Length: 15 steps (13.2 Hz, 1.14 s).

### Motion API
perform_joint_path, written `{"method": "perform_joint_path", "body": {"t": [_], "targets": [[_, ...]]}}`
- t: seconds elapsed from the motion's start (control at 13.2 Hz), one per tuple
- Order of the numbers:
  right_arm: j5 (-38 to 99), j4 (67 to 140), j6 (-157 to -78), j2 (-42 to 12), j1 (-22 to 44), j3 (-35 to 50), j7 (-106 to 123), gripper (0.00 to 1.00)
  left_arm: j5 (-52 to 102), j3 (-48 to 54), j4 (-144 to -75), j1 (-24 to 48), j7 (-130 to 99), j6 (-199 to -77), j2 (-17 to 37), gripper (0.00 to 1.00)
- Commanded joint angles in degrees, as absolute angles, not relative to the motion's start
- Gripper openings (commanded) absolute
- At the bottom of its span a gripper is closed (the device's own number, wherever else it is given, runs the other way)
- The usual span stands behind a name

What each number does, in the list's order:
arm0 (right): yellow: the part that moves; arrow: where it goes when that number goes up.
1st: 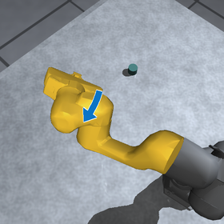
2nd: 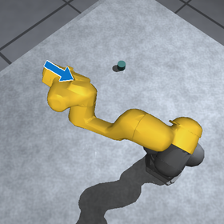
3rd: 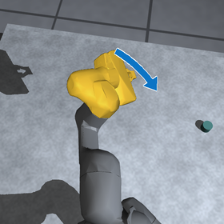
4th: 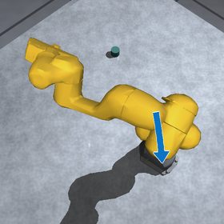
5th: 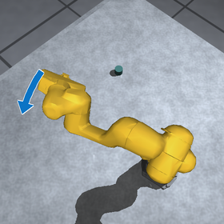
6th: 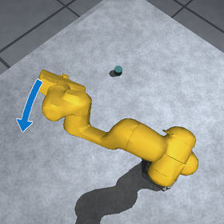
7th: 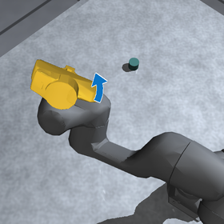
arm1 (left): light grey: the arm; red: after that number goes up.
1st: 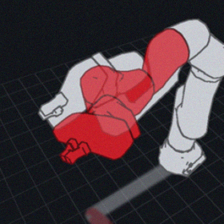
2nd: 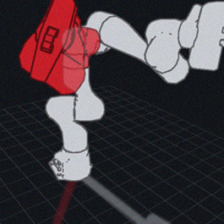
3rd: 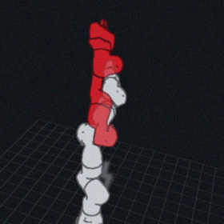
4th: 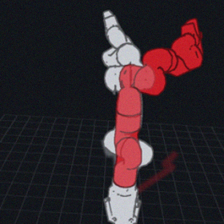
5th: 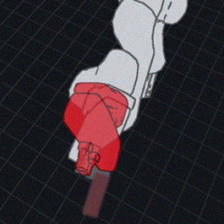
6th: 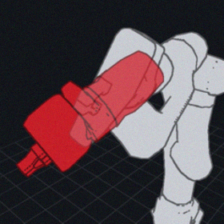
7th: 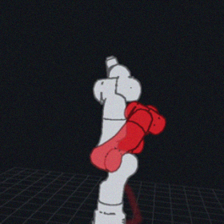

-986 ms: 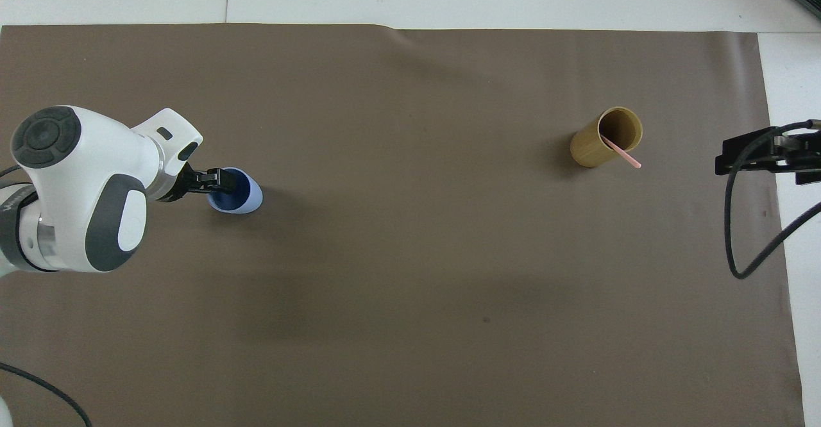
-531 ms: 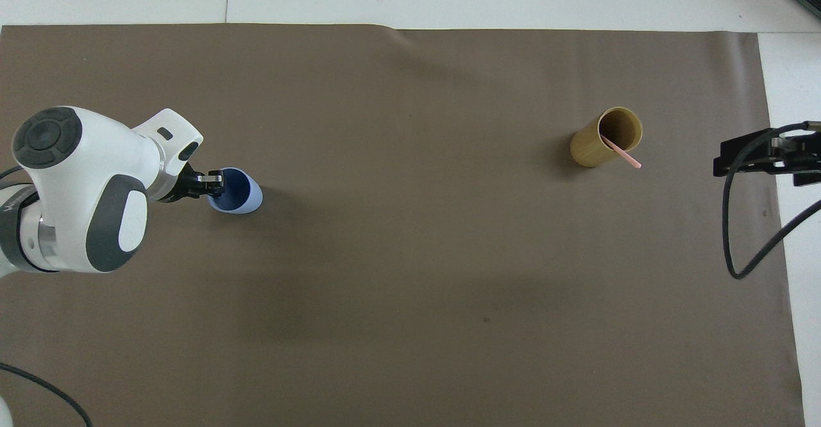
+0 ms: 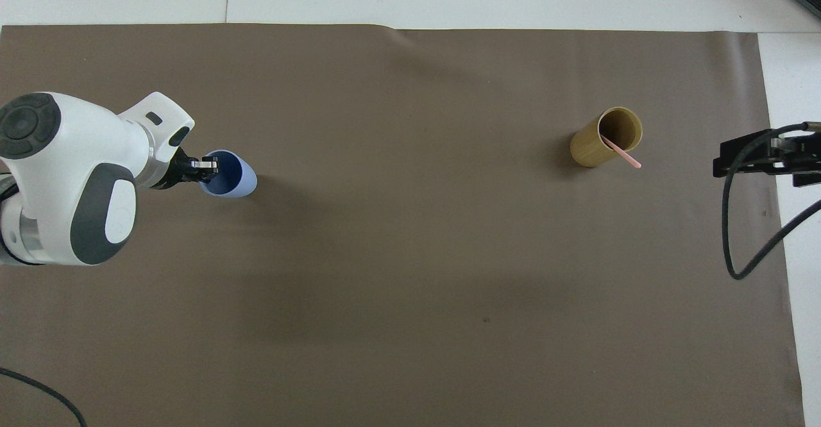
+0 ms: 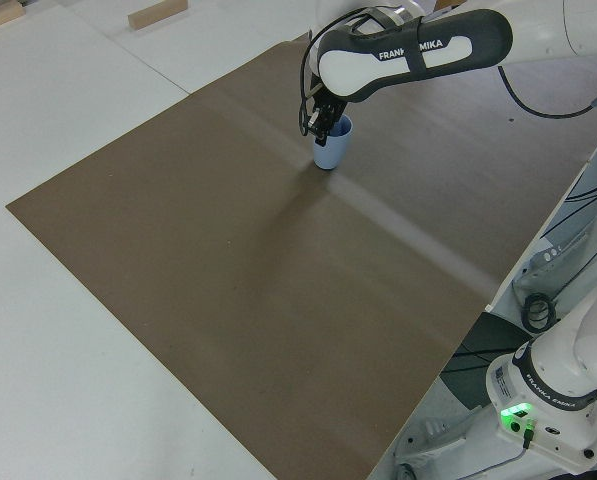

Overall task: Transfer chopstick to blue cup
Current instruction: 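Slide the blue cup with the left gripper toward the table center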

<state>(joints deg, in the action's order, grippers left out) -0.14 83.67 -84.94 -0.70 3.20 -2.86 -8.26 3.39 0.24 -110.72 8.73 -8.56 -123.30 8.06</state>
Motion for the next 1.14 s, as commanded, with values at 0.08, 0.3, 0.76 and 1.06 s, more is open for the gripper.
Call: {"method": "perform_joint_path", "body": {"t": [0.08,0.3,0.76,1.06], "targets": [[-0.18,85.17,-85.43,0.53,2.81,-2.55,-8.7,1.0,-1.65,-0.09,-95.13,14.38,-14.37,-108.39,10.53,0.0],[-0.18,85.17,-85.52,0.44,2.55,-2.55,-8.61,1.0,-0.97,0.17,-93.78,20.89,-22.39,-108.8,11.08,0.0],[-0.18,85.25,-85.61,0.53,2.64,-2.55,-8.61,1.0,2.35,0.18,-88.59,31.37,-36.47,-113.44,18.81,0.0],[-0.18,85.34,-86.22,0.44,2.46,-2.55,-8.61,1.0,3.34,0.18,-88.68,35.68,-39.9,-117.59,21.36,0.0]]}}
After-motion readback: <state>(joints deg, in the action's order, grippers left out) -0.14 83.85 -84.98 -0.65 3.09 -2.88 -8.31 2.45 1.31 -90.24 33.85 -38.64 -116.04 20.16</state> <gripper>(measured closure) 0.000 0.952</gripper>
